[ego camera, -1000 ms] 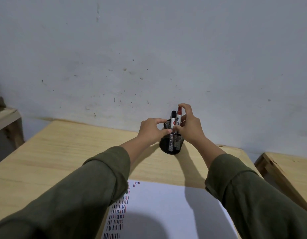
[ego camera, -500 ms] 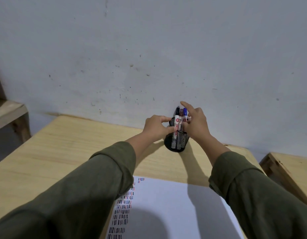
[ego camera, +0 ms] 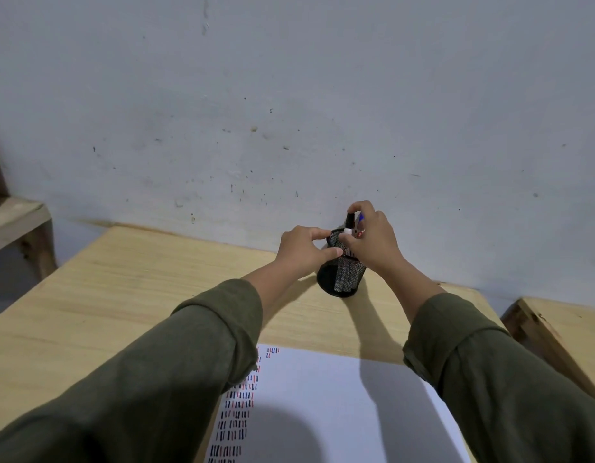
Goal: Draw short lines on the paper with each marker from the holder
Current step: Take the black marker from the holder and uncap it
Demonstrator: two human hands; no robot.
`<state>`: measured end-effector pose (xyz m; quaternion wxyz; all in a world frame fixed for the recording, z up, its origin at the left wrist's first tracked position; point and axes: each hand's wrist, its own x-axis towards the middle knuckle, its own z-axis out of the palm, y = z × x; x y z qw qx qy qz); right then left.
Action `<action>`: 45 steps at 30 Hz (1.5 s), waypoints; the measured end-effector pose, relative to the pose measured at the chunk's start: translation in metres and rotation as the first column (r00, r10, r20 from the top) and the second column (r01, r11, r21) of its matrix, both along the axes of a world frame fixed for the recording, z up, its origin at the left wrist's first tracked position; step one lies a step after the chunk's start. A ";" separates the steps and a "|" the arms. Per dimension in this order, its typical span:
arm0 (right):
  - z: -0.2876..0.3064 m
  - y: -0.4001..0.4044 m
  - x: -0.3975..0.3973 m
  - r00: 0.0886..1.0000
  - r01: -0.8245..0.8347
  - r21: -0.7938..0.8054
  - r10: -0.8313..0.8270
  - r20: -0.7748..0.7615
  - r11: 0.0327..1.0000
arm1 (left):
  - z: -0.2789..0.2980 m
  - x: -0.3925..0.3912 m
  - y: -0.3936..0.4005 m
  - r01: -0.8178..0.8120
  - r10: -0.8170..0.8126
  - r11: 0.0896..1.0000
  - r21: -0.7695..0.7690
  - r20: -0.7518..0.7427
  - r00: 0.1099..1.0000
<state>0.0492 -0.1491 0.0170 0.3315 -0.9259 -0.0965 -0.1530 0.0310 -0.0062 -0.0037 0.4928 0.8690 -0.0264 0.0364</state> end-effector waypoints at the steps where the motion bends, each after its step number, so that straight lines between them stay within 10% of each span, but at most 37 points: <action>1: -0.001 0.000 -0.002 1.000 -0.012 0.020 0.012 0.001 1.000 | 0.000 0.000 0.000 0.000 0.000 1.000 -0.005 0.001 1.000; 9: 0.009 -0.003 -0.018 0.997 0.001 0.350 -0.027 0.069 0.937 | 0.009 -0.011 -0.002 -0.008 0.006 0.999 0.037 0.051 0.999; 17: 0.060 0.001 -0.053 0.985 -0.162 0.616 0.089 0.148 0.771 | 0.068 -0.042 0.004 -0.005 0.084 0.950 -0.311 0.243 0.966; 26: 0.056 0.019 -0.140 0.914 -0.239 0.673 0.397 -0.088 0.700 | 0.085 -0.109 0.018 0.059 -0.051 0.780 -0.623 0.031 0.998; 35: 0.041 0.020 -0.200 0.801 -0.140 0.943 0.594 -0.072 0.302 | 0.060 -0.160 0.037 -0.322 0.272 0.573 -0.754 -0.196 0.942; 45: 0.036 0.043 -0.220 0.910 -0.039 0.995 0.414 -0.004 0.096 | 0.059 -0.199 0.031 -0.036 0.020 0.600 -0.799 -0.030 0.999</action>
